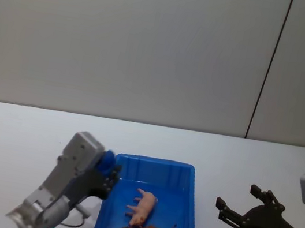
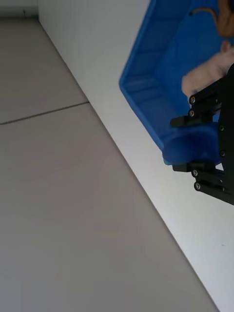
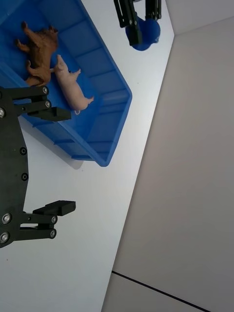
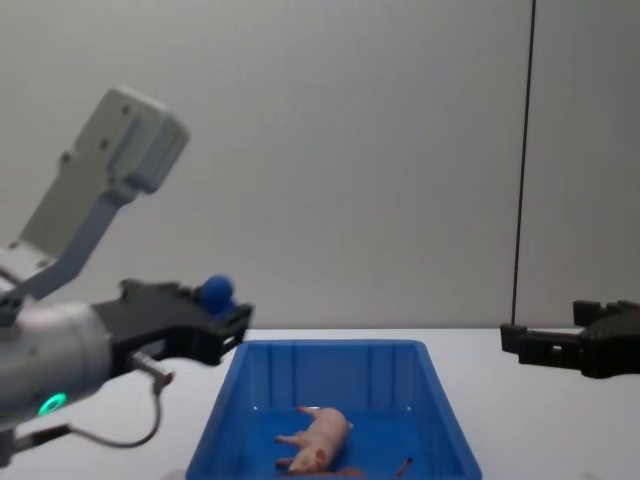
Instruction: Pick up the two dolls from the table and place them into the box.
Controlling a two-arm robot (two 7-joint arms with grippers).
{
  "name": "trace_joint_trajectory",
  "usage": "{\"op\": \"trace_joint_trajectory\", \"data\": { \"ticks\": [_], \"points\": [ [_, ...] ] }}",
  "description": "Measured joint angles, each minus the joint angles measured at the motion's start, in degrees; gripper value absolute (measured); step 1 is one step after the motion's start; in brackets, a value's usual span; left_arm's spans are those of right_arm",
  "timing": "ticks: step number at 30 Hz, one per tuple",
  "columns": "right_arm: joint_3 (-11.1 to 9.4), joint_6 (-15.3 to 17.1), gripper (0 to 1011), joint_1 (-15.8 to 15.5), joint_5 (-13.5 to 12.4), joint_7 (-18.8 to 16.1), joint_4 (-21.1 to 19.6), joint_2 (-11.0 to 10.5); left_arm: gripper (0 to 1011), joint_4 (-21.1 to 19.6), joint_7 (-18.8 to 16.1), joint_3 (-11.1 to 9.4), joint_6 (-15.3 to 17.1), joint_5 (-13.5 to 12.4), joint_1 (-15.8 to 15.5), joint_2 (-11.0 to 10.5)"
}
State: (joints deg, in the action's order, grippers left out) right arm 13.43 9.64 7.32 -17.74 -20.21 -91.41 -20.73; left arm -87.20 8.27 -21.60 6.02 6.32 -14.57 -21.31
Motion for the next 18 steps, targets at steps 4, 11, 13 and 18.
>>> {"op": "trace_joint_trajectory", "data": {
  "ticks": [4,11,13,18],
  "points": [
    [0.00,0.00,1001,0.00,0.00,0.00,0.00,0.00,501,0.33,1.63,-0.59,-0.54,-0.85,-1.14,1.20],
    [0.00,0.00,1001,0.00,0.00,0.00,0.00,0.00,708,1.63,5.20,-1.70,-2.14,-1.77,-3.19,3.38],
    [0.00,0.00,1001,0.00,0.00,0.00,0.00,0.00,768,2.08,6.36,-1.98,-2.83,-1.81,-3.76,3.95],
    [0.00,0.00,1001,0.00,0.00,0.00,0.00,0.00,945,2.66,8.97,-2.34,-4.63,-1.73,-4.60,4.77]
  ]
}}
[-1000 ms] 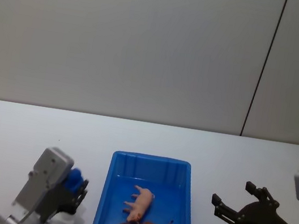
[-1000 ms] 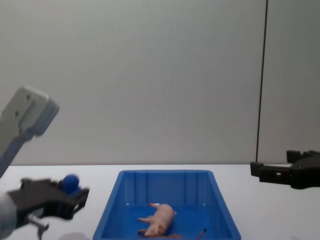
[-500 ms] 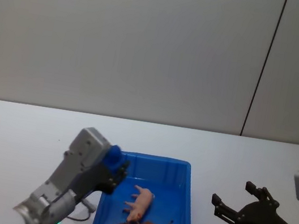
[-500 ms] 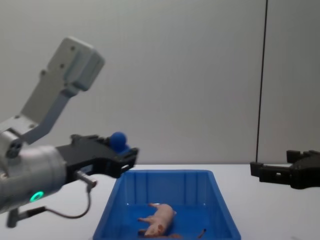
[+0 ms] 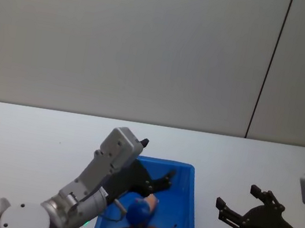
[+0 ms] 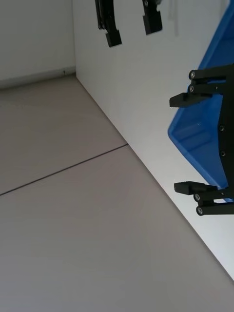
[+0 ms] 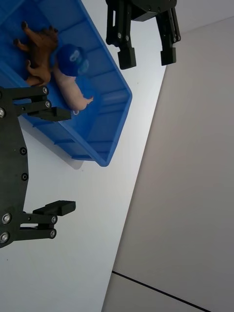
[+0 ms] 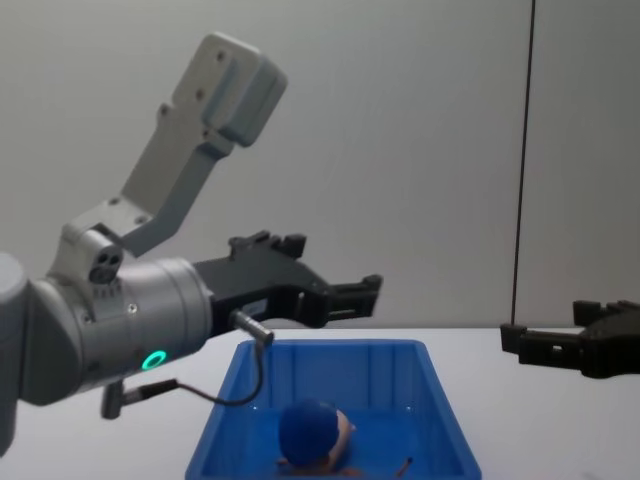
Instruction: Pick up the two dolls from the table and place them into the box.
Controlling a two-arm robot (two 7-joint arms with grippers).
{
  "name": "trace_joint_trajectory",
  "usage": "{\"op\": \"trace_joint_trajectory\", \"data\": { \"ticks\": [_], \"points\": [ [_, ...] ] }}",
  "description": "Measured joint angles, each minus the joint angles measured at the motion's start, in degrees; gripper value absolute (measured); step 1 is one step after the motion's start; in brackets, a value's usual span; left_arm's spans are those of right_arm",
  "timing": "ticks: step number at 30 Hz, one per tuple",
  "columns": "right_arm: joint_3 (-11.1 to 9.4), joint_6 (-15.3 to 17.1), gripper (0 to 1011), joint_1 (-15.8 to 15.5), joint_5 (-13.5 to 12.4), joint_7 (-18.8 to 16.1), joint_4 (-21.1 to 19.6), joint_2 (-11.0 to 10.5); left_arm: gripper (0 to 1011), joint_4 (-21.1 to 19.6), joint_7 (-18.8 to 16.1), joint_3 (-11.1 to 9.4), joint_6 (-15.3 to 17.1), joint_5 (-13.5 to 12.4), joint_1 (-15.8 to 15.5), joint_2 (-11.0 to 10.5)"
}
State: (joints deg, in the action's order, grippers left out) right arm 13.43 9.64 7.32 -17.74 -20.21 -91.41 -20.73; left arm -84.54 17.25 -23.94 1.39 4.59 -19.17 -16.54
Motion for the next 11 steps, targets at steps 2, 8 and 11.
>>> {"op": "trace_joint_trajectory", "data": {
  "ticks": [2,8,11],
  "points": [
    [0.00,0.00,1001,0.00,0.00,0.00,0.00,0.00,989,0.01,0.46,-0.04,-0.43,0.12,-0.13,0.11],
    [0.00,0.00,1001,0.00,0.00,0.00,0.00,0.00,1002,0.01,2.08,-0.18,-1.69,0.55,-0.49,0.41],
    [0.00,0.00,1001,0.00,0.00,0.00,0.00,0.00,1002,0.01,2.63,-0.23,-2.16,0.75,-0.63,0.53]
  ]
}}
